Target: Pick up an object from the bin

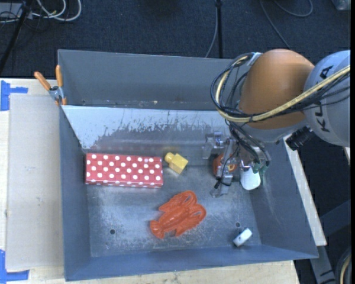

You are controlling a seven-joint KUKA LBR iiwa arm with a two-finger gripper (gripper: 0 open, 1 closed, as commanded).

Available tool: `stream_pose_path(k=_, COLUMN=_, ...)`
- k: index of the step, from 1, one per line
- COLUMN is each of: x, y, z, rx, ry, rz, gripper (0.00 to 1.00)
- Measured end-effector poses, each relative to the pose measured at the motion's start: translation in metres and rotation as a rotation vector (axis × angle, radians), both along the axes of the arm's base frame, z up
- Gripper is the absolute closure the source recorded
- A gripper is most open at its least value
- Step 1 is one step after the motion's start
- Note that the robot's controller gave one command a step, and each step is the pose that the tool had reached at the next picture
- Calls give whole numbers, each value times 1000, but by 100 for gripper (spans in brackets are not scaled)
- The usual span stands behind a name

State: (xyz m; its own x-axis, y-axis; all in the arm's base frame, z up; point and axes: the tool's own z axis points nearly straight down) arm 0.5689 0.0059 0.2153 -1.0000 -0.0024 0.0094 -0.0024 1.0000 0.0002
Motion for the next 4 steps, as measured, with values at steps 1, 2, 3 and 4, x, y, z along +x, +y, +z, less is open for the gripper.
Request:
stream_pose_path(k=1, x=1, y=0, z=5, rx=0, ry=-9, rz=0, gripper=0)
stream_pose_path(k=2, x=-13, y=7, z=-33, rx=1, ry=-8, rz=126, gripper=0)
stream_pose_path(k=3, x=-47, y=29, z=-54, rx=3, ry=-5, rz=344, gripper=0)
stream_pose_path(k=4, x=-54, y=31, z=-70, rx=3, ry=-6, rz=436, gripper=0)
